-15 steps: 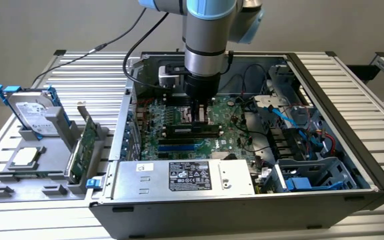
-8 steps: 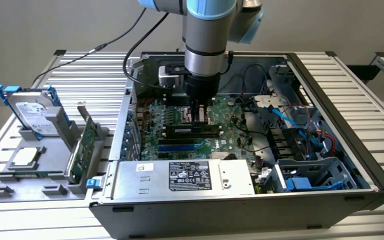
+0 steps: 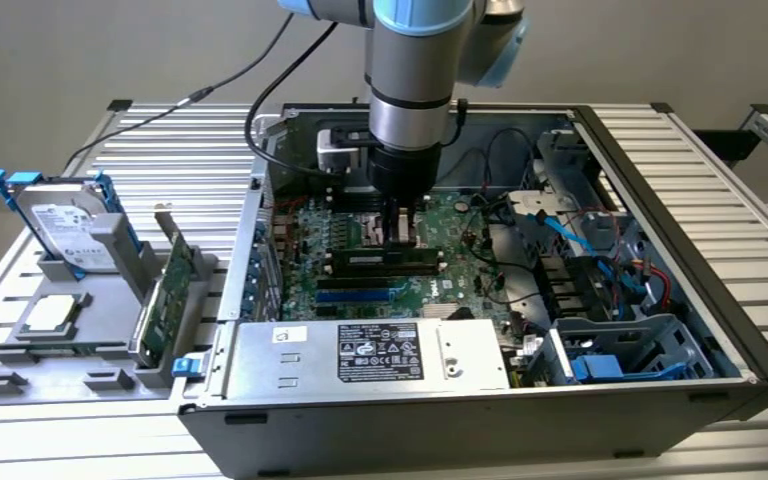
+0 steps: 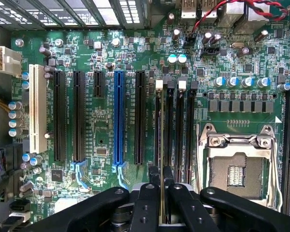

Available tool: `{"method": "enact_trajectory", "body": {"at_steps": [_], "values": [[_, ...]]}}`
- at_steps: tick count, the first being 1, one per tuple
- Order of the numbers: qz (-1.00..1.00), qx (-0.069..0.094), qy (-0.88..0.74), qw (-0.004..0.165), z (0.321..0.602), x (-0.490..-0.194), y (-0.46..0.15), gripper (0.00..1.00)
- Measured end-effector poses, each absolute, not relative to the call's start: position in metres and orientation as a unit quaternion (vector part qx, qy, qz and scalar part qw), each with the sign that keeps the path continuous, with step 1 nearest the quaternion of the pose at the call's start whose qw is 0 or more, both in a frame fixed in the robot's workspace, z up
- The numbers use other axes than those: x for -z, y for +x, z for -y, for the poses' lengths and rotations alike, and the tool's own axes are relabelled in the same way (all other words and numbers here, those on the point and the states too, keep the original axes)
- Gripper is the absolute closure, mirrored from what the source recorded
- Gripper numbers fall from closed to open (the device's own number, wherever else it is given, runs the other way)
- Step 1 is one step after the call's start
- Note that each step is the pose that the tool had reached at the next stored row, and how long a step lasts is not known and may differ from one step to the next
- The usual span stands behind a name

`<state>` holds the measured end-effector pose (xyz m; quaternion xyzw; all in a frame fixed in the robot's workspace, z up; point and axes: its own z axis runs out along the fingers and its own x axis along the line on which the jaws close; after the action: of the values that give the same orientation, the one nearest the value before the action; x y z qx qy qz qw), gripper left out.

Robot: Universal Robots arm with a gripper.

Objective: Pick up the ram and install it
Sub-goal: 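Insert the ram into the slot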

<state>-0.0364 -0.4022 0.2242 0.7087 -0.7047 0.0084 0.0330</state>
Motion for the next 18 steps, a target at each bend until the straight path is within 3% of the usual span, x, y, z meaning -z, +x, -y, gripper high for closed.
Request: {"method": "enact_trajectory", "body": {"at_steps": [18], "values": [[0.705,-0.009,0.709,0.035,0.4028,-0.2209,-0.036,0.86]]}}
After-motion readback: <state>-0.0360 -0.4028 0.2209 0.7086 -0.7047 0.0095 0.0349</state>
